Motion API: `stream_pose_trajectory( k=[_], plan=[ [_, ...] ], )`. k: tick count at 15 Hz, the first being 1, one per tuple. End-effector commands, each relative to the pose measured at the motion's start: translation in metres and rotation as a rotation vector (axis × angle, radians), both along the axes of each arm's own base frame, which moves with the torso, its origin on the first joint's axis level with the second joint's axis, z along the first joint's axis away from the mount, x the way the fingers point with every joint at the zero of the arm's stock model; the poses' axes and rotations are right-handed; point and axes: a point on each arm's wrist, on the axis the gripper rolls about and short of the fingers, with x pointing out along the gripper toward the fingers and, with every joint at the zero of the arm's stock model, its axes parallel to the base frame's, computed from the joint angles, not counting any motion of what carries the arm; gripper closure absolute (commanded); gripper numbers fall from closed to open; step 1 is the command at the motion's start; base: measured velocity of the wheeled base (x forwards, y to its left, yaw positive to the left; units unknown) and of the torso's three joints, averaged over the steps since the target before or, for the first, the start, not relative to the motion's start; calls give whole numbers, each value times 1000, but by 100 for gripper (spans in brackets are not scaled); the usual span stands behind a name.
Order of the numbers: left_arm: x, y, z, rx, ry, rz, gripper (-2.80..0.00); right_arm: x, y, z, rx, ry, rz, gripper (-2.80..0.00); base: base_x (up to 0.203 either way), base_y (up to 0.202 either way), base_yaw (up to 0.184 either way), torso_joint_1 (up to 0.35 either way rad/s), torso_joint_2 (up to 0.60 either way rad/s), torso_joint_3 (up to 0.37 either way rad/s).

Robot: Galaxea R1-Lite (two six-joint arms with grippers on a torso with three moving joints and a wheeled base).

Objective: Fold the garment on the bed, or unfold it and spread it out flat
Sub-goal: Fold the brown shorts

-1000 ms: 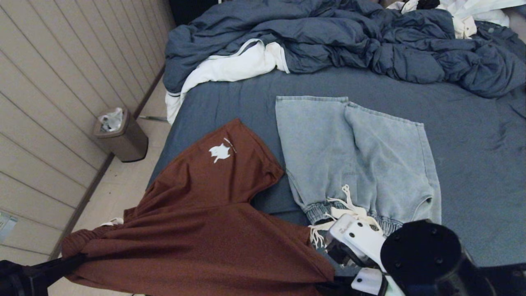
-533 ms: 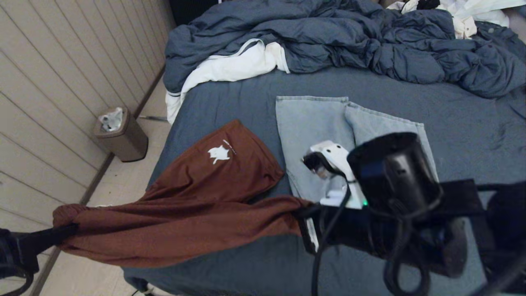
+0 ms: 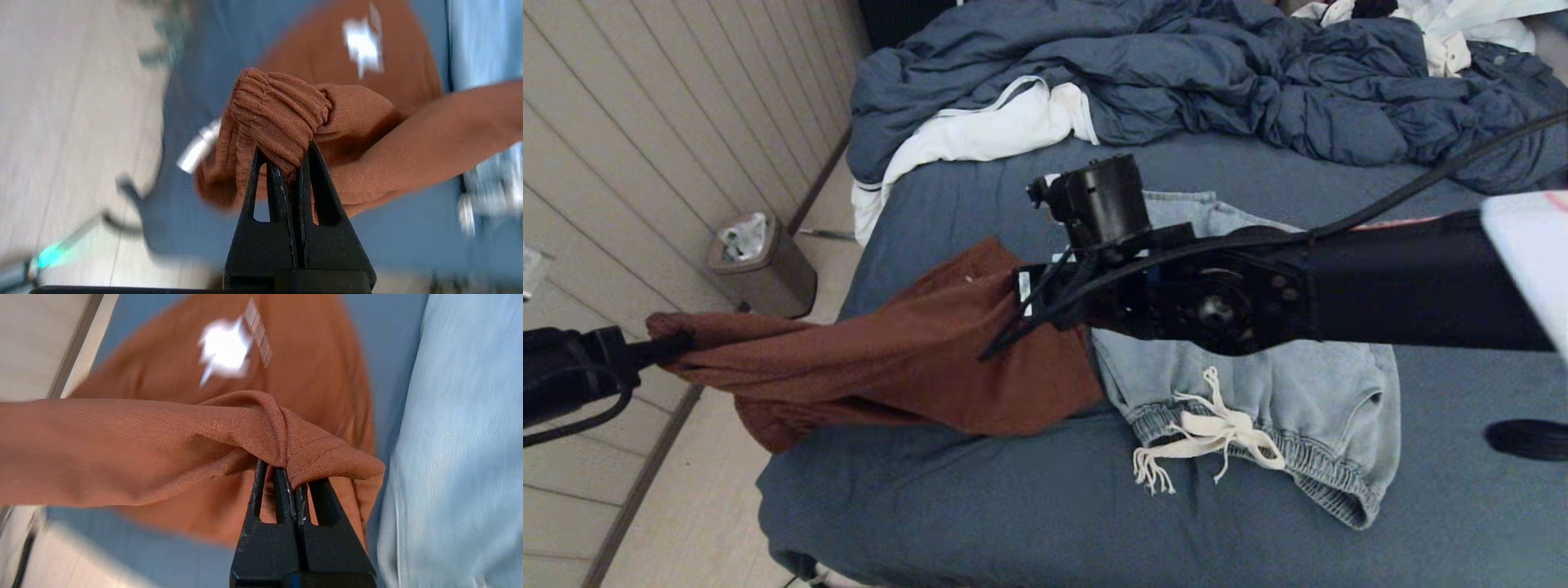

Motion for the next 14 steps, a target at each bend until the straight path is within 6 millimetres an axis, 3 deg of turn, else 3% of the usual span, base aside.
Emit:
stream_pose_trajectory(
  k=[1, 5, 8, 11, 14],
  plan=[
    [28, 10, -9, -24, 11, 15, 0, 35, 19, -28, -17, 7, -36, 0, 0, 0, 0, 0, 0, 0],
    [63, 23, -16, -25, 10, 33, 0, 78, 15, -63, -103, -41, -89, 0, 0, 0, 0, 0, 0, 0],
    [79, 26, -29, -24, 6, 24, 0, 93, 12, -76, -106, -80, -87, 0, 0, 0, 0, 0, 0, 0],
    [88, 22, -38, -20, -5, 4, 0, 102, 2, -74, -83, -97, -88, 0, 0, 0, 0, 0, 0, 0],
    [89, 21, -35, -19, -24, 1, 0, 104, -1, -62, -33, -162, -102, 0, 0, 0, 0, 0, 0, 0]
  ],
)
